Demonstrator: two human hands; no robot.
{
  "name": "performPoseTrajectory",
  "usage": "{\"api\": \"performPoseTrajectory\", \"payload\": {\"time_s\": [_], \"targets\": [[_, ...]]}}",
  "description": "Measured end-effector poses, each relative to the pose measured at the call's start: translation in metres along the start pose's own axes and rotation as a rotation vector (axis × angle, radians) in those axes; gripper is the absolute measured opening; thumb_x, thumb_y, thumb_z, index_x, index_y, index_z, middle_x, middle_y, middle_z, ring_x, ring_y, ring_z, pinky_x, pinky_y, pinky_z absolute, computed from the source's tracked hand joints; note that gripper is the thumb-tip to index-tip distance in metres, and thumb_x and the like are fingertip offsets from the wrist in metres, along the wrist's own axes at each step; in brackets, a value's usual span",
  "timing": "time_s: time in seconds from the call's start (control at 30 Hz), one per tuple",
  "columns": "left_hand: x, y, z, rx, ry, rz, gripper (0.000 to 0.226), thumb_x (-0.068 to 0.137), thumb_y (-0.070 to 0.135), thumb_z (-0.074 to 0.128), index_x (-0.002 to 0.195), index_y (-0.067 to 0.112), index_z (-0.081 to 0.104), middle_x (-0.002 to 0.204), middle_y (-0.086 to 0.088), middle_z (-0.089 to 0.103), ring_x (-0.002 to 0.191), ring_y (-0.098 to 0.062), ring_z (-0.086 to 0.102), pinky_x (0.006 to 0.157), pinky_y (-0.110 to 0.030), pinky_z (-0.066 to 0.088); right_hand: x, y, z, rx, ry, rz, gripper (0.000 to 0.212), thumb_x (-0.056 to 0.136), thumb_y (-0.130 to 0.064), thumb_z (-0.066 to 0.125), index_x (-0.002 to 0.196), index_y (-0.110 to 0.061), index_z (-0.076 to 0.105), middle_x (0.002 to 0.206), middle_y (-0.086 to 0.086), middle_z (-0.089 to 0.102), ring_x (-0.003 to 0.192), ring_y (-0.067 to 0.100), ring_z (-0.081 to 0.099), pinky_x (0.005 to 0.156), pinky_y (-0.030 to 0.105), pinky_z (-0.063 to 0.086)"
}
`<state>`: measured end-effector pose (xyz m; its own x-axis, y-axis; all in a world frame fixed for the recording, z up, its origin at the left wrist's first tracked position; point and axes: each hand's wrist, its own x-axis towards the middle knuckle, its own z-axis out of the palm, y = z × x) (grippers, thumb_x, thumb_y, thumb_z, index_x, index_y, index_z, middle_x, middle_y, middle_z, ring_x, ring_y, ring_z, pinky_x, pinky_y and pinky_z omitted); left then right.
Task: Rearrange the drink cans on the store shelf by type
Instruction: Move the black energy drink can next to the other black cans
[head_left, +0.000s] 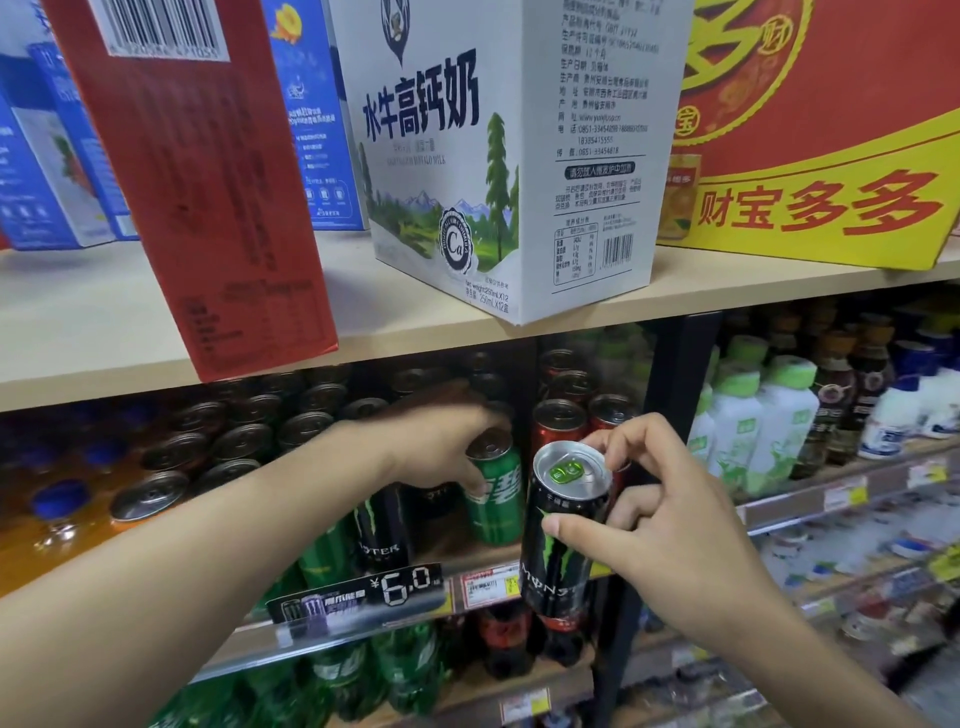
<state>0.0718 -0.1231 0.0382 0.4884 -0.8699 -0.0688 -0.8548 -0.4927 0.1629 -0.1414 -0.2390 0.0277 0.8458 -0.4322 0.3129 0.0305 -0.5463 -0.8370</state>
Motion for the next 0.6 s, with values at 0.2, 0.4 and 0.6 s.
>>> {"api": "performPoseTrajectory", "payload": {"time_s": [0.2,0.4,0.6], "targets": [[0.009,0.011,0.000,-0.005,-0.034,0.042,0.067,0.078,0.027,0.080,0.137,0.017,0.049,0.133,-0.006,0.060,0.117,-0.023,0.056,0.092,-0.033,0.045,-0.002,0.001,0.004,0.053,-0.005,0.050,0.050,0.061,-0.035,0.091,0.079,-0.037,0.044,0.089,0.003,0.076,0.042,0.018,0.052,0.063,0.049,0.056],[0.012,0.004,0.010,-0.012,-0.035,0.055,0.073,0.076,0.031,0.080,0.140,0.021,0.045,0.136,-0.005,0.057,0.119,-0.022,0.054,0.096,-0.034,0.045,-0.001,0.003,0.007,0.094,-0.018,0.035,0.051,0.063,-0.029,0.091,0.079,-0.033,0.044,0.105,-0.018,0.070,0.043,0.014,0.051,0.057,0.034,0.046],[0.011,-0.001,0.015,-0.010,0.015,0.088,0.069,0.078,0.032,0.079,0.138,0.021,0.047,0.137,-0.004,0.057,0.121,-0.022,0.054,0.099,-0.036,0.044,-0.001,0.004,0.011,0.082,-0.025,0.028,0.052,0.063,-0.028,0.092,0.079,-0.031,0.043,0.103,-0.023,0.070,0.041,0.014,0.050,0.057,0.033,0.046]]}}
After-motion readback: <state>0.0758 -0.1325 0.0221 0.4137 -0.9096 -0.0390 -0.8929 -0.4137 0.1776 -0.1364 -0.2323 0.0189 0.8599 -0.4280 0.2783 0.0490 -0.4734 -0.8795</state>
